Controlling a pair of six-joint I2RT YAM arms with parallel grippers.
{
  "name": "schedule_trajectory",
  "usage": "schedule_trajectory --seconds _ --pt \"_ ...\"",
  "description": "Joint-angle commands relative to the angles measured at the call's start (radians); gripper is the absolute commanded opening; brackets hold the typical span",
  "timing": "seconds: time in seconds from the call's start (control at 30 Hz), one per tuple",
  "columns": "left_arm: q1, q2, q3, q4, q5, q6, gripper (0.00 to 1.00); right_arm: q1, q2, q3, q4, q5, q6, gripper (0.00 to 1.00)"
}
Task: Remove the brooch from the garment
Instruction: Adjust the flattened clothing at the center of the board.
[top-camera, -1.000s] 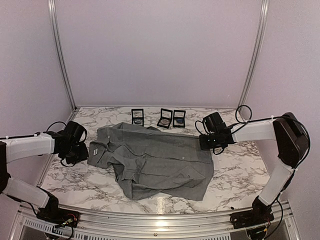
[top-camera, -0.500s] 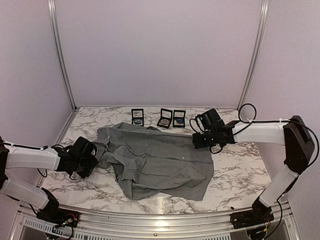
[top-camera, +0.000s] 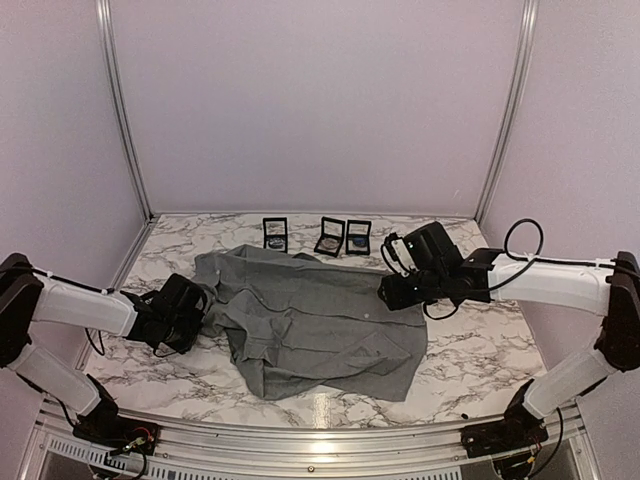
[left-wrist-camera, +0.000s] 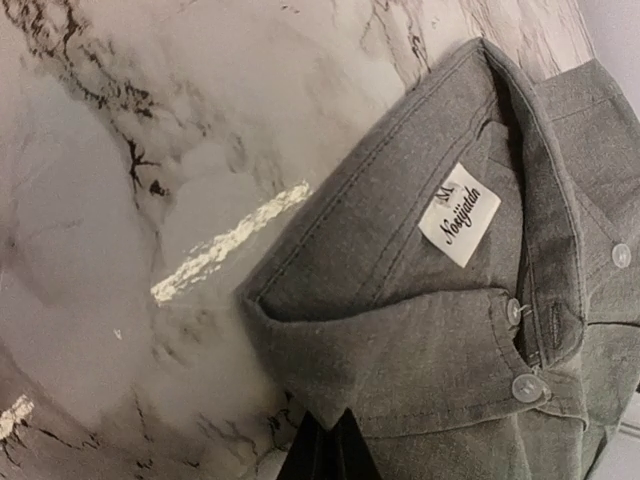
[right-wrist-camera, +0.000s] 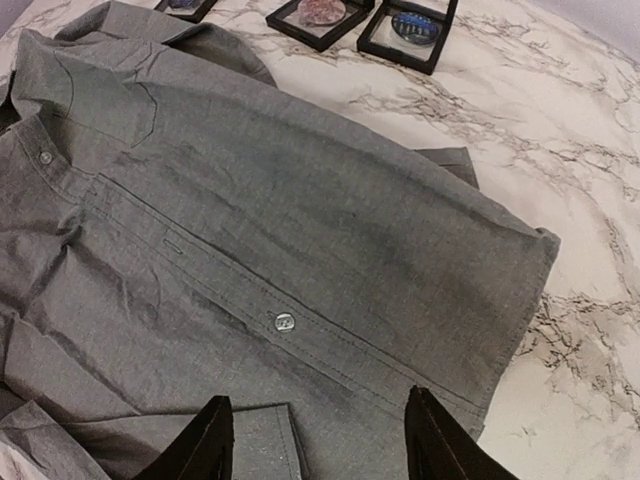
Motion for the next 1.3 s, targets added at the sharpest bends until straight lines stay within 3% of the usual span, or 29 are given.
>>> schedule_trajectory --seconds 0.0,0.2,0.37,0.5,0.8,0.9,1.0,1.1,1.17,1.27 --pt "-0.003 0.009 0.028 -0.067 -0.02 0.02 0.0 0.078 -0.024 0.011 -0.053 -0.026 0.01 0.56" --pt "-0.002 -0.078 0.109 -0.3 -0.119 0.188 0.0 0.256 -0.076 -0.012 -0.064 -0.071 -0.029 0.58" --pt "0.021 -0.18 0.129 -0.446 -0.179 0.326 0.0 0.366 -0.119 -0.08 -0.035 -0.109 -0.05 0.67" --pt "0.041 -0.223 0.12 -0.48 -0.201 0.443 0.0 0.413 -0.115 -0.146 0.005 -0.096 -0.072 0.73" --pt "0.078 -0.255 0.088 -0.464 -0.142 0.554 0.0 0.429 0.007 -0.153 0.019 -0.038 -0.086 0.71" --pt "0.086 -0.266 0.083 -0.45 -0.136 0.575 0.0 0.435 0.059 -0.142 0.022 0.019 -0.055 0.64" --pt "0.098 -0.27 0.081 -0.446 -0.135 0.594 0.0 0.439 0.102 -0.13 0.004 0.081 -0.013 0.48" --pt "0.109 -0.265 0.09 -0.452 -0.134 0.624 0.0 0.462 0.1 -0.113 -0.035 0.108 0.005 0.14" --pt "0.115 -0.262 0.1 -0.457 -0.133 0.654 0.0 0.476 0.067 -0.086 -0.082 0.093 0.009 0.0" --pt "0.123 -0.251 0.134 -0.48 -0.138 0.702 0.0 0.478 0.005 -0.054 -0.161 -0.005 -0.002 0.0"
